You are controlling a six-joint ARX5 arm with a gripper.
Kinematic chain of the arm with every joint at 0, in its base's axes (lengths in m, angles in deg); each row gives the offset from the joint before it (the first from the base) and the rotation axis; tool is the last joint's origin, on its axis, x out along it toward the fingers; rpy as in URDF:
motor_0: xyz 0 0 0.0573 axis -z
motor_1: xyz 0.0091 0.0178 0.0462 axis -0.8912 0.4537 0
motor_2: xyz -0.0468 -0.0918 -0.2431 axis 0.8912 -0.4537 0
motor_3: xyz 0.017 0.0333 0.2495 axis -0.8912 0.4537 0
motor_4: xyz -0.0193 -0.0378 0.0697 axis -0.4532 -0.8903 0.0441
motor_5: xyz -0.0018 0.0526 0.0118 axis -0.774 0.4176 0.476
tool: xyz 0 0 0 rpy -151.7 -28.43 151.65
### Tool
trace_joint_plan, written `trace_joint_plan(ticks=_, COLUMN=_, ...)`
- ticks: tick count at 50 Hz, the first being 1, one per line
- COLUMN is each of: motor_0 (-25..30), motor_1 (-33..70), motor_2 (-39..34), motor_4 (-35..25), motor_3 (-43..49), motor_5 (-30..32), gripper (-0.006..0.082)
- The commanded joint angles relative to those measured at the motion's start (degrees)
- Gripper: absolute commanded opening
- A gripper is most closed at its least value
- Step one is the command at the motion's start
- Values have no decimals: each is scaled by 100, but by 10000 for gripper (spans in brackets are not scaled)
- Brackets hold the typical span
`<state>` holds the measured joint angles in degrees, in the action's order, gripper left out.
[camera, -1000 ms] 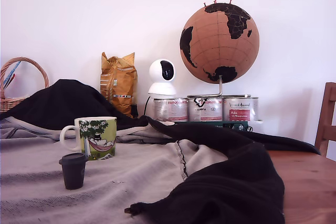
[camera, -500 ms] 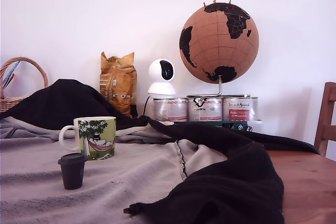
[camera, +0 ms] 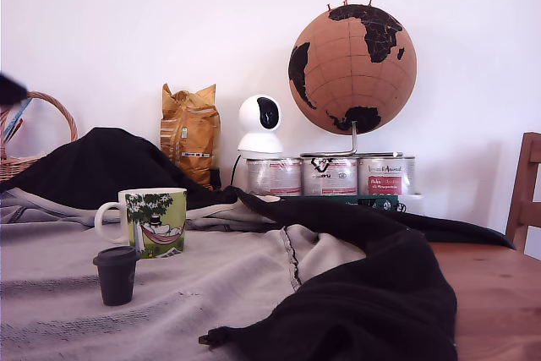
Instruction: Pick the grey coffee capsule and place it inside the green coffee cup
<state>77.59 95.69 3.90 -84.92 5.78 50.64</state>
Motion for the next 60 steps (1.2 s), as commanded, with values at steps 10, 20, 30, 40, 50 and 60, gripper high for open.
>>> trace_joint_plan(ticks=10, motor_0=741, motor_1=1711, motor_2=-50, motor_4=448, motor_3=-855, motor_5=1126, gripper=575)
trace_joint_plan(ticks=20, motor_0=1001, motor_1=2839, motor_2=-26, motor_4=754, motor_3=-1484, motor_5=1449, gripper=575)
trace_joint_plan(ticks=30, motor_0=999, motor_1=3827, motor_2=203, motor_4=859, motor_3=-2006, motor_5=1733, gripper=576)
trace_joint_plan(ticks=40, motor_0=999, motor_1=4811, motor_2=566, motor_4=905, motor_3=-2385, motor_5=1744, gripper=576)
trace_joint_plan(ticks=50, motor_0=997, motor_1=5678, motor_2=1025, motor_4=890, motor_3=-2378, motor_5=1744, gripper=566)
trace_joint_plan(ticks=60, motor_0=999, motor_1=6151, motor_2=1338, motor_4=883, motor_3=-2376, motor_5=1744, gripper=304)
